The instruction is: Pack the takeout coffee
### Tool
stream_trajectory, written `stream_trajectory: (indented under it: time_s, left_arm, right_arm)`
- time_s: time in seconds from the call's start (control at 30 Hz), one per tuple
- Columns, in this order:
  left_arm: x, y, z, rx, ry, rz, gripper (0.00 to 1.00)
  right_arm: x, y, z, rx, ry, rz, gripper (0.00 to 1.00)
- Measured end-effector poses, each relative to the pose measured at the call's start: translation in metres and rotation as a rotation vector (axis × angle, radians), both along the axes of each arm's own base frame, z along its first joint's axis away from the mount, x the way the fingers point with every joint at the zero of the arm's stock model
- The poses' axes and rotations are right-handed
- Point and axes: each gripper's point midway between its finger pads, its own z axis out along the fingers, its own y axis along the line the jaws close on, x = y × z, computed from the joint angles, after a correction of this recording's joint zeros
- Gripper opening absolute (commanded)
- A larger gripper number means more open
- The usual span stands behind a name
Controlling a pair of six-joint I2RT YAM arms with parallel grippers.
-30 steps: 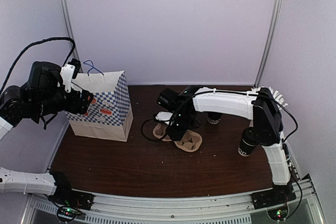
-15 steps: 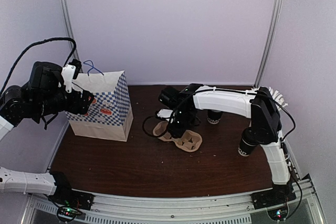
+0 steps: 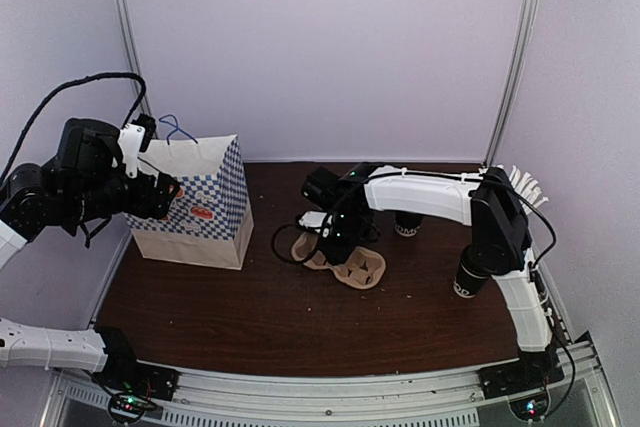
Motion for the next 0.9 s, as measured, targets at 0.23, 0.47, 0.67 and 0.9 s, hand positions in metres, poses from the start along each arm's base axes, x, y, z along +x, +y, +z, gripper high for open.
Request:
stream_trajectory:
  time_s: [0.23,0.47,0.67,0.9]
  left_arm:
    - [0.002,-0.002,0.002,0.010,0.002,-0.007,0.86]
    - [0.018,-0.011,0.048,0.062,-0.045,-0.016,0.89]
    - [0.055,0.027,0.085,0.155,-0.038,0.105,0.86]
    - [0.088,0.039,0.077,0.179,0.081,0.070,0.77]
  right_arm:
    - [-0.007,-0.012,0.006,-0.011,-0.006,0.013,0.27]
    - [-0.029,-0.061,0.055,0.039,-0.050,0.031,0.27]
    - [-0.049,-0.097,0.082,0.119,-0.058,0.056,0.27]
    - [-0.082,-0.120,0.062,0.105,0.010,0.105,0.28]
